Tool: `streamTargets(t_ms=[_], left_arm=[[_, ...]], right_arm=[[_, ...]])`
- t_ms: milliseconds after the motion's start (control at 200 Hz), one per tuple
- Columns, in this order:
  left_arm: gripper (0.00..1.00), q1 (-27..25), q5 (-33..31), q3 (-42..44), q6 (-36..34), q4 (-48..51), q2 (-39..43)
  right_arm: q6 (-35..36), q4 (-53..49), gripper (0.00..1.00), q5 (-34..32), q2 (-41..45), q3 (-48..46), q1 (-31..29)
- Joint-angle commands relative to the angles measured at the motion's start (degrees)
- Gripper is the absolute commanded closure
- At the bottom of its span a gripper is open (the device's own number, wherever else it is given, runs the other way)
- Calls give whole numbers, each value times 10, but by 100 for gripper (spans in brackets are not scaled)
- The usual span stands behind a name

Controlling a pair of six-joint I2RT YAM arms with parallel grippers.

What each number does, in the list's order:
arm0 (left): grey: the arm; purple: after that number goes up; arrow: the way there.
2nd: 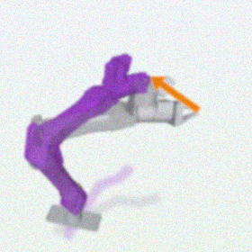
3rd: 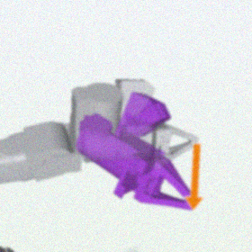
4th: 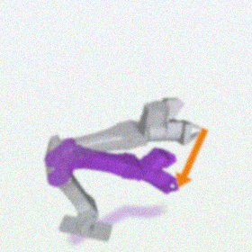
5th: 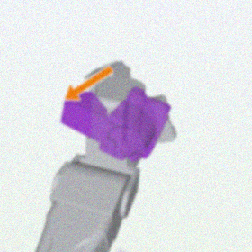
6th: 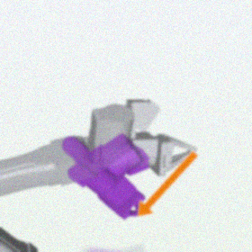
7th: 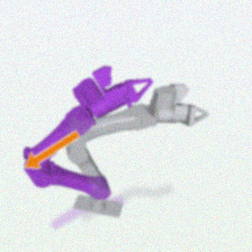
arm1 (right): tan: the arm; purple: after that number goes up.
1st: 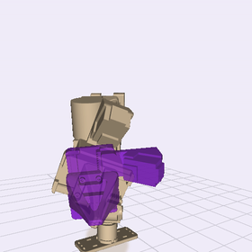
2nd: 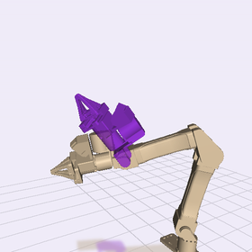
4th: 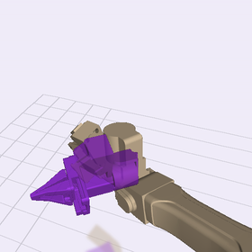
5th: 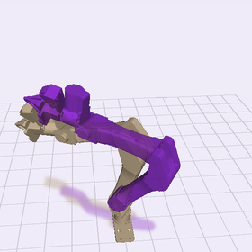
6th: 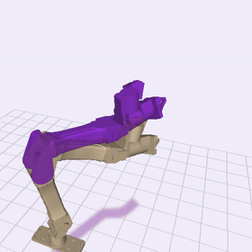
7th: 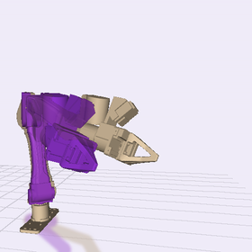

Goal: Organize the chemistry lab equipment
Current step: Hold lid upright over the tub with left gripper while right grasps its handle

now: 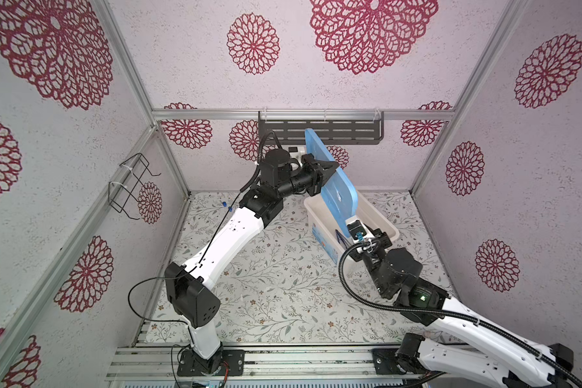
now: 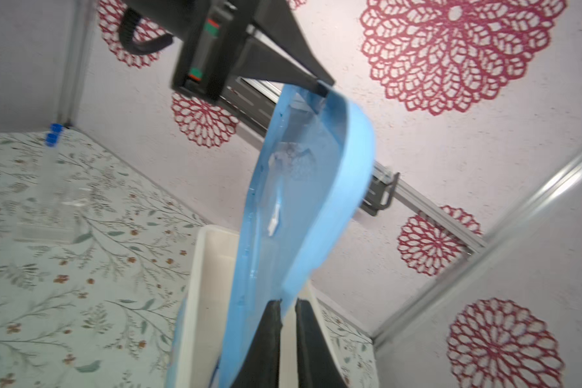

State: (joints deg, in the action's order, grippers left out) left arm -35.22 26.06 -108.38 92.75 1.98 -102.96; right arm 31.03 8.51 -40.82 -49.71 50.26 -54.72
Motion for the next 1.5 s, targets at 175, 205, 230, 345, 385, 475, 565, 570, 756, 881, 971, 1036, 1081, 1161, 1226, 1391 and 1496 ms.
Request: streamTargets(t_ms=[175, 205, 230, 345, 385, 475, 565, 570, 756, 881, 971, 1036, 1081, 1161, 1226, 1391, 1496], left_arm=[[100, -19, 24, 43, 54, -227, -47], [100, -20, 27, 49, 56, -247, -52], [100, -20, 29, 55, 59, -258, -54], [100, -19, 26, 105, 72, -318, -52], [100, -17, 20, 130, 76, -338, -46], [100, -10, 5, 191, 87, -378, -31], [100, -2, 6, 234, 85, -430, -24], [100, -1, 7, 236, 84, -433, -23], [100, 11, 6, 307, 87, -482, -9], [100, 20, -6, 370, 94, -501, 1], [100, 24, -10, 401, 107, -523, -2], [100, 26, -8, 417, 114, -536, -7], [100, 29, -8, 430, 122, -547, -11], [97, 33, -9, 453, 134, -570, -15], [97, 40, -9, 469, 138, -586, -16], [96, 55, 6, 499, 113, -583, -7], [95, 65, 12, 521, 104, -574, -8]], right_arm=[[86, -86, 85, 15, 75, -20, 66], [93, -91, 85, 16, 76, -25, 69], [98, -94, 84, 17, 76, -28, 72], [102, -115, 78, 32, 70, -31, 79], [96, -127, 74, 40, 67, -28, 80], [75, -184, 64, 69, 66, -15, 80], [68, -266, 47, 139, 81, 1, 80], [68, -271, 46, 143, 82, 1, 80], [39, -261, 24, 226, 144, -28, 80], [26, -264, 22, 257, 142, -19, 80], [21, -263, 22, 269, 133, -8, 80], [18, -256, 21, 271, 127, 0, 80], [18, -253, 21, 272, 124, 6, 80], [17, -252, 21, 269, 116, 18, 80], [18, -256, 21, 265, 112, 27, 80], [21, -270, 21, 244, 96, 47, 80], [23, -288, 20, 227, 80, 62, 81]])
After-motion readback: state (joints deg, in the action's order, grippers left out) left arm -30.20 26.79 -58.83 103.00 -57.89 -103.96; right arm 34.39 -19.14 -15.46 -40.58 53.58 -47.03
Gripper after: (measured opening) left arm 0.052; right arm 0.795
